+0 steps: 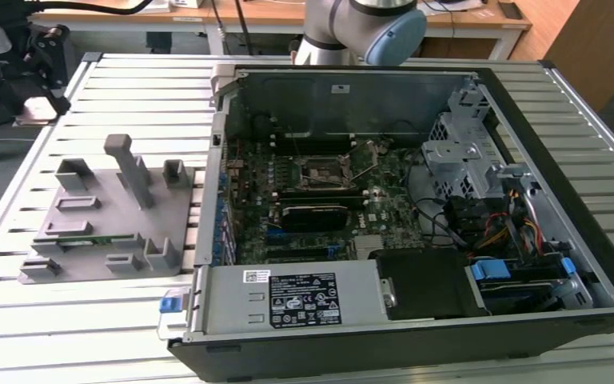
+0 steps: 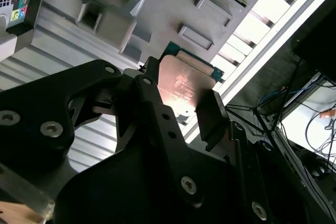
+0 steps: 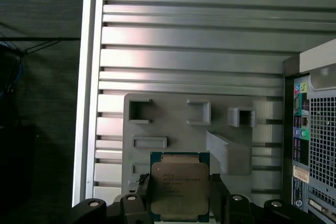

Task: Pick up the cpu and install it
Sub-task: 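Pick up the cpu and move it towards the insertion slot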

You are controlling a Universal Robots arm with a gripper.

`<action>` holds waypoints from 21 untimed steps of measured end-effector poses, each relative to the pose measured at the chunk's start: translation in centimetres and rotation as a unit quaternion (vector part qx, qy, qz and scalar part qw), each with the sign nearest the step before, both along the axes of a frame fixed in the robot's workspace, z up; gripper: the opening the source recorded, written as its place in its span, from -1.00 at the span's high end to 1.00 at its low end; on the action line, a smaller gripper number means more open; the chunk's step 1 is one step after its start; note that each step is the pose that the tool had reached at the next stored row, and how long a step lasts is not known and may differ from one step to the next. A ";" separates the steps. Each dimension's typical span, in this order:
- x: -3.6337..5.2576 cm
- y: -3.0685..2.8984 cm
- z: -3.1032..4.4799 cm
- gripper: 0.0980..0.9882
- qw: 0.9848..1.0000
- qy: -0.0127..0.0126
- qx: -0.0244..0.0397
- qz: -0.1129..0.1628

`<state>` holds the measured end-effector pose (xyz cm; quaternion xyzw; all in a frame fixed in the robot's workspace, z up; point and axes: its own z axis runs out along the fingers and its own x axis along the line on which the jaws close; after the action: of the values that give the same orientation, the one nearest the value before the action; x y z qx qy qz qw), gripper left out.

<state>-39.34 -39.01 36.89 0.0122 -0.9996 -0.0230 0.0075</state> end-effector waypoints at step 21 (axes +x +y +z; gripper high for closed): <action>3.08 0.20 0.00 0.03 1.000 0.000 0.000 0.000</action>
<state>-36.27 -38.81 36.89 0.0122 -0.9996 -0.0231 0.0075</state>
